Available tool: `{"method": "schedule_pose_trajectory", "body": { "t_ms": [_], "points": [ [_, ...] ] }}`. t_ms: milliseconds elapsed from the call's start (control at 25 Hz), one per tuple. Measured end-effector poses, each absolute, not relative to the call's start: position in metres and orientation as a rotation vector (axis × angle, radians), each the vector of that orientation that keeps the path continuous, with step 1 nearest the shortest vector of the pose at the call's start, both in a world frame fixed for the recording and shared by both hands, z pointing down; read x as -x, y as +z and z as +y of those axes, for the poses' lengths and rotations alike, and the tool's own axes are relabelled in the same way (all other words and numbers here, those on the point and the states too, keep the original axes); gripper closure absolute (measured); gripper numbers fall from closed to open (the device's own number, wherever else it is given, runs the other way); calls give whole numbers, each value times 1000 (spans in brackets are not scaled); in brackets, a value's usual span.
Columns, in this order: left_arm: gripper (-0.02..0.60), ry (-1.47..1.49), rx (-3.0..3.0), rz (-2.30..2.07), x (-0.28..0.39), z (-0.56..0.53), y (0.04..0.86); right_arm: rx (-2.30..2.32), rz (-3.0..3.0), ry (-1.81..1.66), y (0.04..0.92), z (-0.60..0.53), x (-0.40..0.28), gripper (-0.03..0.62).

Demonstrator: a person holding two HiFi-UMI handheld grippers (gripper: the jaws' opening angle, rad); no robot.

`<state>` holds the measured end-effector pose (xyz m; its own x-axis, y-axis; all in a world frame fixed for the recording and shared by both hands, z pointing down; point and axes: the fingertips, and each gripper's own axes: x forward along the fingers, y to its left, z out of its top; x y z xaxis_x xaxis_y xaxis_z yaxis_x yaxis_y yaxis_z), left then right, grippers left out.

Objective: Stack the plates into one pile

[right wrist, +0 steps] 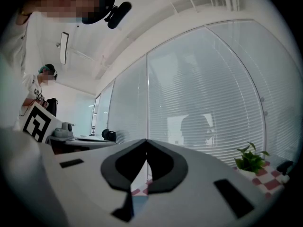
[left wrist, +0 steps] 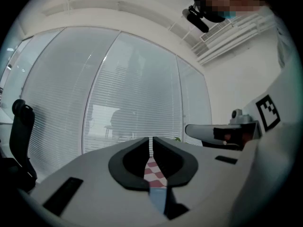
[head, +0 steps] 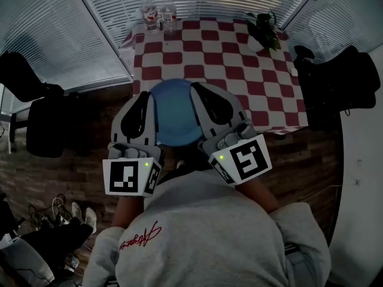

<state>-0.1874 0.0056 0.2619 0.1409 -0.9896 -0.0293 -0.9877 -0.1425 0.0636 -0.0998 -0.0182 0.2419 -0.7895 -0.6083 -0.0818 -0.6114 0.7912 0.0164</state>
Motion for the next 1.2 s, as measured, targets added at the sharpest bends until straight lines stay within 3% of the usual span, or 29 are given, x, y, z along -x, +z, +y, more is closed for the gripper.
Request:
{"method": "schedule_pose_trajectory", "body": {
  "t_ms": [1200],
  "points": [
    [545, -83, -2399, -2016, 178, 19, 264, 902, 2929, 10, 247, 0, 101, 583]
  ]
}}
